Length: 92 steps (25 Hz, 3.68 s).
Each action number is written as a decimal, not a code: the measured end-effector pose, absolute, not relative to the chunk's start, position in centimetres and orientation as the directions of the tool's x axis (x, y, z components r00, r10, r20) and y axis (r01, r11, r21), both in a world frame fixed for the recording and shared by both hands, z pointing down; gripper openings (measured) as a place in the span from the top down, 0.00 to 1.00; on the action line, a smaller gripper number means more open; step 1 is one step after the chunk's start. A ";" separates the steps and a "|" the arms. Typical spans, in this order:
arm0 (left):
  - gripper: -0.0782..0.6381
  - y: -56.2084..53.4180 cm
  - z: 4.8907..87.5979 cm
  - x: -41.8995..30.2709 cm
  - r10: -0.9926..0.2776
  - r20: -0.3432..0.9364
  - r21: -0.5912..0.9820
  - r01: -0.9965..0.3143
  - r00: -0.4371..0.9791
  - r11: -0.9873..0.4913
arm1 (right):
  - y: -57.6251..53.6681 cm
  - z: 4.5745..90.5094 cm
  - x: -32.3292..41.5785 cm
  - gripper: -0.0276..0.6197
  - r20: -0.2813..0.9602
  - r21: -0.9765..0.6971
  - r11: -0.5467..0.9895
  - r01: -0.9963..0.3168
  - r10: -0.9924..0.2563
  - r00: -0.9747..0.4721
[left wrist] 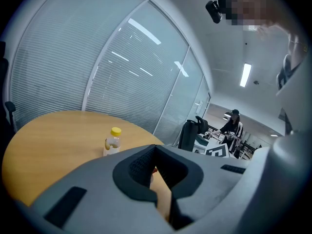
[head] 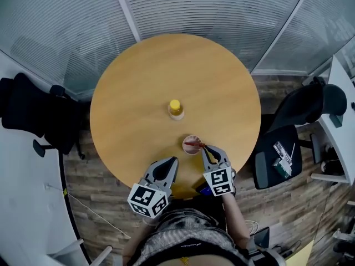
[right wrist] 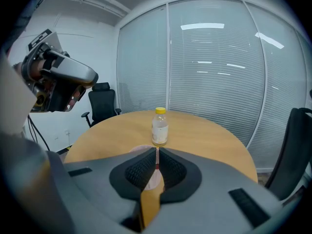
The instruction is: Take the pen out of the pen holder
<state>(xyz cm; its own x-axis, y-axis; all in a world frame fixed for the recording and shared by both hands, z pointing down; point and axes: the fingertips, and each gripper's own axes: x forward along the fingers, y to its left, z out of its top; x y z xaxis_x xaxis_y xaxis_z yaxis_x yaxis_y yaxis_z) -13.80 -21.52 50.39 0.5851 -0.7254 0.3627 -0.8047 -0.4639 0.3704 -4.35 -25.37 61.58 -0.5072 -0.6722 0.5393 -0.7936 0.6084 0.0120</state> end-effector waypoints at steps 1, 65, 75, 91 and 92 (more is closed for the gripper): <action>0.88 -21.5 50.5 -13.8 -0.723 0.364 0.373 -0.804 0.586 -0.463 | -25.4 61.9 -4.4 0.91 0.544 0.014 0.609 -0.793 -0.670 -0.505; 0.88 -20.8 49.8 -15.1 -0.753 0.321 0.343 -0.812 0.574 -0.473 | -25.8 49.6 -8.4 0.85 0.453 0.056 0.709 -0.703 -0.646 -0.615; 0.88 -20.6 49.7 -15.1 -0.764 0.318 0.327 -0.822 0.561 -0.466 | -25.5 46.6 -8.2 0.85 0.415 0.071 0.713 -0.698 -0.657 -0.629; 0.88 -20.0 49.7 -14.9 -0.764 0.319 0.328 -0.821 0.562 -0.467 | -25.2 45.8 -8.0 0.85 0.402 0.081 0.717 -0.692 -0.659 -0.636; 0.88 -20.0 49.6 -14.9 -0.764 0.317 0.327 -0.821 0.562 -0.468 | -25.2 45.7 -8.1 0.85 0.401 0.082 0.718 -0.691 -0.659 -0.637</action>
<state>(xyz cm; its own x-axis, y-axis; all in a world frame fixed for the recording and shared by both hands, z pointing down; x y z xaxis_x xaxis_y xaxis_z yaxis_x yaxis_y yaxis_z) -14.94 -20.03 49.64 0.5617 -0.7640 0.3174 -0.8211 -0.4680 0.3267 -8.10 -25.18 45.75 -0.6366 -0.6585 0.4013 -0.6910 0.7182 0.0824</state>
